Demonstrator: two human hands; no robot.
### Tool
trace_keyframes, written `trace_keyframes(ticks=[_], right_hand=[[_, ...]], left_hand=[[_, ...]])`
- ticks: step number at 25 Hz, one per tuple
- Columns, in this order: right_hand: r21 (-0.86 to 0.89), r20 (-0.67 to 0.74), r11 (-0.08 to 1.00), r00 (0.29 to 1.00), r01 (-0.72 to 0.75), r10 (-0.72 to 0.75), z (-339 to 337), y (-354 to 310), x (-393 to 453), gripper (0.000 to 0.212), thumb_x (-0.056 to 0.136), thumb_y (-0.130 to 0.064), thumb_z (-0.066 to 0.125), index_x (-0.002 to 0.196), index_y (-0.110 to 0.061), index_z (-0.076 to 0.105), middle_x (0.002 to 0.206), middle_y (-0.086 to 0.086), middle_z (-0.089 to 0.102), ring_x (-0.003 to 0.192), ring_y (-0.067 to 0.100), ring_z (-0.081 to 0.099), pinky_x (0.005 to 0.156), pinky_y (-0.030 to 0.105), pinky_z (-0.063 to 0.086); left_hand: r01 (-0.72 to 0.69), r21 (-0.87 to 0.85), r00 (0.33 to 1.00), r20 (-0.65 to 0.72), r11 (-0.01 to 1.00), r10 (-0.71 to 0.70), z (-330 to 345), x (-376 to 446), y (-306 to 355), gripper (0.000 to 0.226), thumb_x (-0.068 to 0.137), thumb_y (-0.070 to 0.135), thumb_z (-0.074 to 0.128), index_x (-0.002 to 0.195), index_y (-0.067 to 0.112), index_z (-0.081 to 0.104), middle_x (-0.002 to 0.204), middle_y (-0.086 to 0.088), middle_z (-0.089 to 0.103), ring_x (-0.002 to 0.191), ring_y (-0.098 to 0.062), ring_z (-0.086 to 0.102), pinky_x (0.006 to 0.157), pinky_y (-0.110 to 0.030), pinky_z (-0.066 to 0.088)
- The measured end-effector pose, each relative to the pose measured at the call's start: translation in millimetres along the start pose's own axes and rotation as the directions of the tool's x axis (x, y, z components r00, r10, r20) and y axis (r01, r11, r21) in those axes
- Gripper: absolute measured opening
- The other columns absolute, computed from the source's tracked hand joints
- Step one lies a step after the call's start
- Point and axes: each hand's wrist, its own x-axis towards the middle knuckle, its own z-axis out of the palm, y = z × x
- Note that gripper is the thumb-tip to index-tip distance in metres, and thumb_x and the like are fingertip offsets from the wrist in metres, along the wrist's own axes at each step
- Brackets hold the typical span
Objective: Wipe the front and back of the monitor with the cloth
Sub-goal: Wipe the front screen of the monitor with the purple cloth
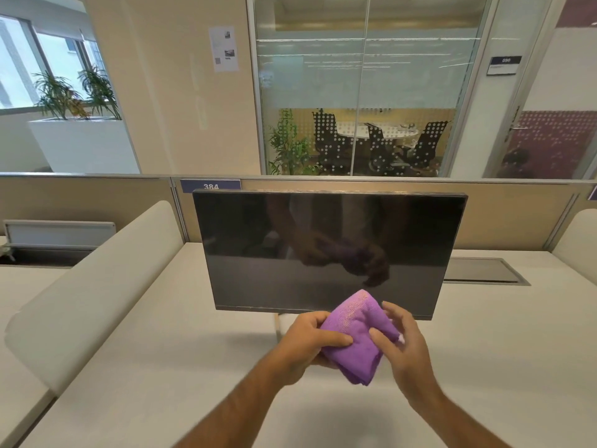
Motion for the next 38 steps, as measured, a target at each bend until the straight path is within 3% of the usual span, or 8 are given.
trace_keyframes(ticks=[3, 6, 11, 14, 19, 23, 32, 38], right_hand=[[-0.358, 0.347, 0.716, 0.797, 0.599, -0.494, -16.0, 10.1, -3.1, 0.104, 0.069, -0.065, 0.074, 0.15, -0.017, 0.031, 0.157, 0.011, 0.03, 0.145, 0.028, 0.03, 0.117, 0.038, 0.029], [-0.449, 0.557, 0.377, 0.584, 0.81, -0.591, -5.5, 14.6, -7.5, 0.1, 0.073, -0.063, 0.074, 0.153, -0.021, 0.029, 0.159, 0.008, 0.031, 0.145, 0.034, 0.03, 0.119, 0.051, 0.023], [-0.474, 0.359, 0.474, 0.655, 0.742, -0.665, 8.9, 17.6, -2.4, 0.056, 0.089, -0.042, 0.066, 0.137, -0.015, 0.05, 0.141, 0.002, 0.054, 0.126, 0.023, 0.056, 0.103, 0.04, 0.049], [-0.51, 0.313, 0.46, 0.655, 0.727, -0.688, 4.6, 10.2, 10.2, 0.059, 0.084, -0.032, 0.073, 0.136, -0.012, 0.051, 0.135, 0.008, 0.059, 0.125, 0.024, 0.055, 0.095, 0.041, 0.053], [-0.722, 0.061, 0.403, 0.631, 0.563, -0.774, -23.2, -29.7, 64.8, 0.074, 0.069, -0.005, 0.08, 0.136, -0.01, 0.049, 0.124, 0.022, 0.059, 0.113, 0.039, 0.054, 0.085, 0.049, 0.05], [-0.83, -0.133, 0.396, 0.55, 0.392, -0.824, -47.0, -64.1, 106.0, 0.062, 0.078, -0.004, 0.069, 0.137, -0.014, 0.051, 0.129, 0.019, 0.051, 0.119, 0.041, 0.046, 0.09, 0.045, 0.037], [-0.866, -0.091, 0.371, 0.625, 0.334, -0.775, -9.3, -62.2, 123.4, 0.079, 0.069, -0.007, 0.083, 0.14, -0.015, 0.049, 0.133, 0.019, 0.048, 0.127, 0.037, 0.04, 0.093, 0.05, 0.042], [-0.85, 0.306, 0.034, 0.543, 0.526, -0.782, 4.1, -53.5, 125.7, 0.075, 0.065, -0.017, 0.087, 0.134, -0.012, 0.058, 0.13, 0.02, 0.055, 0.12, 0.037, 0.046, 0.091, 0.05, 0.044]], left_hand=[[0.046, -0.001, 0.997, 0.056, 0.999, -0.046, -5.0, 2.4, 5.5, 0.042, 0.071, 0.02, 0.082, 0.11, 0.009, 0.07, 0.106, -0.012, 0.073, 0.098, -0.027, 0.071, 0.075, -0.037, 0.059], [0.064, 0.04, 0.994, 0.086, 0.997, -0.067, -3.1, 6.4, 6.1, 0.031, 0.08, 0.024, 0.077, 0.107, 0.01, 0.071, 0.103, -0.011, 0.073, 0.097, -0.027, 0.072, 0.078, -0.036, 0.059], [0.154, -0.026, 0.983, 0.108, 0.988, -0.15, -15.7, 6.7, 3.0, 0.043, 0.081, 0.044, 0.072, 0.111, 0.013, 0.07, 0.105, -0.01, 0.074, 0.097, -0.028, 0.072, 0.079, -0.038, 0.06], [0.129, 0.069, 0.956, -0.274, 0.989, -0.106, -33.3, 10.5, 5.7, 0.051, 0.088, 0.061, 0.058, 0.093, 0.013, 0.074, 0.084, -0.009, 0.075, 0.081, -0.025, 0.073, 0.074, -0.041, 0.062], [-0.213, 0.13, 0.398, -0.893, 0.968, 0.208, -97.0, 7.2, 5.3, 0.031, 0.097, 0.047, 0.049, 0.089, 0.019, 0.061, 0.084, -0.002, 0.063, 0.085, -0.024, 0.061, 0.072, -0.033, 0.051], [-0.228, 0.172, 0.201, -0.955, 0.958, 0.219, -139.8, 7.7, 10.0, 0.032, 0.098, 0.051, 0.044, 0.108, 0.024, 0.056, 0.108, 0.0, 0.061, 0.102, -0.02, 0.058, 0.092, -0.039, 0.05], [-0.196, 0.164, 0.385, -0.894, 0.967, 0.23, -148.5, 12.3, 31.5, 0.081, 0.084, 0.077, 0.02, 0.144, 0.028, 0.041, 0.151, -0.003, 0.044, 0.136, -0.029, 0.043, 0.112, -0.048, 0.032], [-0.214, 0.166, 0.391, -0.889, 0.963, 0.24, -152.9, 11.1, 35.9, 0.088, 0.078, 0.079, 0.018, 0.143, 0.026, 0.043, 0.15, -0.005, 0.045, 0.135, -0.03, 0.045, 0.112, -0.05, 0.032]])
